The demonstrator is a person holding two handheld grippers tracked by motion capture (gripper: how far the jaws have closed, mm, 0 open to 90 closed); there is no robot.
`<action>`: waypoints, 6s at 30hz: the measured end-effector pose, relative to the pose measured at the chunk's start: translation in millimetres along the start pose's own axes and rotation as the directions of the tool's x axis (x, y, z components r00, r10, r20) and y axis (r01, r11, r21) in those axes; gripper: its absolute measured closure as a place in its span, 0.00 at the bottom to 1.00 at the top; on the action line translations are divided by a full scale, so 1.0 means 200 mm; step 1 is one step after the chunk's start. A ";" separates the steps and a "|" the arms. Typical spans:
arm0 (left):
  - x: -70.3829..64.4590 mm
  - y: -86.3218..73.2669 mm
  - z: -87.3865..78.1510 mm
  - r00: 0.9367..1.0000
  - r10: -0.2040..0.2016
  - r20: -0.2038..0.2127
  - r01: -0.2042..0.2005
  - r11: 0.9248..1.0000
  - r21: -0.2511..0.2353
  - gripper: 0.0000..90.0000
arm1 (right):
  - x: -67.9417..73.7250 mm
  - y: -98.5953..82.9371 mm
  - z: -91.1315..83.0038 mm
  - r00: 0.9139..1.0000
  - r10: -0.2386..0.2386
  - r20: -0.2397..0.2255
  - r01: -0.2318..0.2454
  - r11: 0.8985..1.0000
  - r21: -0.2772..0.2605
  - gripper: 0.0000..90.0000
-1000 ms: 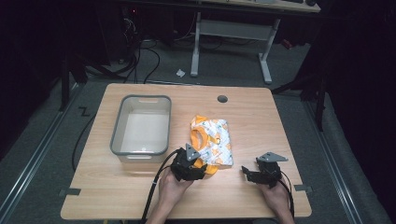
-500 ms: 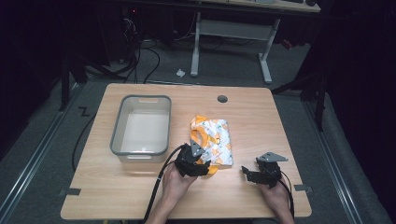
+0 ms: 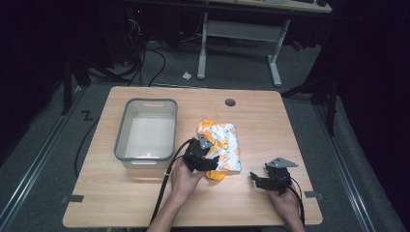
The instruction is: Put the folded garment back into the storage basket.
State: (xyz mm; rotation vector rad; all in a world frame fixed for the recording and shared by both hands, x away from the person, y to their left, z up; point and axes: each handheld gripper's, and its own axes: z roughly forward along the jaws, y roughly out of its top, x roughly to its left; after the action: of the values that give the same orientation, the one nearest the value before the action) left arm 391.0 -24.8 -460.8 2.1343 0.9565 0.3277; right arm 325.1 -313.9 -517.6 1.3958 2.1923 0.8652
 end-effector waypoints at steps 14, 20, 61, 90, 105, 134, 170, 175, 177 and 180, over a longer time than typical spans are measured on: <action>0.08 0.08 0.08 0.997 -0.063 -0.038 0.063 0.998 0.005 0.34 | 0.00 0.00 0.00 1.000 0.000 0.000 0.000 1.000 0.000 0.28; 0.12 0.13 0.16 0.993 -0.103 -0.056 0.104 0.994 0.015 0.31 | 0.00 0.00 0.00 1.000 0.000 0.000 0.000 1.000 0.000 0.28; 0.09 0.12 0.45 0.990 -0.044 -0.131 0.068 0.981 0.181 0.65 | 0.00 0.00 0.00 1.000 -0.002 -0.002 0.002 1.000 -0.001 0.28; 0.11 0.17 0.23 0.997 -0.064 0.048 0.064 0.998 0.000 0.84 | 0.00 0.00 0.00 1.000 -0.004 -0.006 0.004 1.000 0.000 0.28; 0.09 0.19 0.12 0.997 -0.029 0.069 0.031 0.999 -0.035 0.84 | 0.00 0.00 0.00 1.000 -0.005 -0.006 0.005 1.000 -0.001 0.28; 0.20 0.21 -0.08 0.992 -0.064 0.108 0.075 0.992 -0.098 0.84 | 0.00 0.00 0.00 1.000 -0.003 -0.005 0.003 1.000 0.000 0.28; 0.33 0.22 -0.27 0.987 -0.112 0.115 0.127 0.982 -0.141 0.84 | 0.00 0.00 0.00 1.000 -0.005 -0.005 0.005 1.000 -0.001 0.28; 0.34 0.23 -0.30 0.989 -0.105 0.105 0.120 0.983 -0.142 0.84 | 0.00 0.00 0.00 1.000 -0.002 -0.005 0.002 1.000 0.000 0.28; 0.35 0.24 -0.32 0.990 -0.101 0.098 0.115 0.982 -0.149 0.84 | 0.00 0.00 0.00 1.000 -0.003 -0.006 0.003 1.000 0.000 0.28; 0.36 0.24 -0.34 0.991 -0.101 0.091 0.114 0.981 -0.154 0.84 | 0.00 0.00 0.00 1.000 -0.003 -0.005 0.003 1.000 -0.001 0.28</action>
State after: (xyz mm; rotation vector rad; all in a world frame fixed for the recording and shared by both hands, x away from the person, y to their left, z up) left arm 431.9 42.2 -384.1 1.9289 0.9610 0.2508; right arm 324.9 -313.7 -517.6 1.3904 2.1975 0.8696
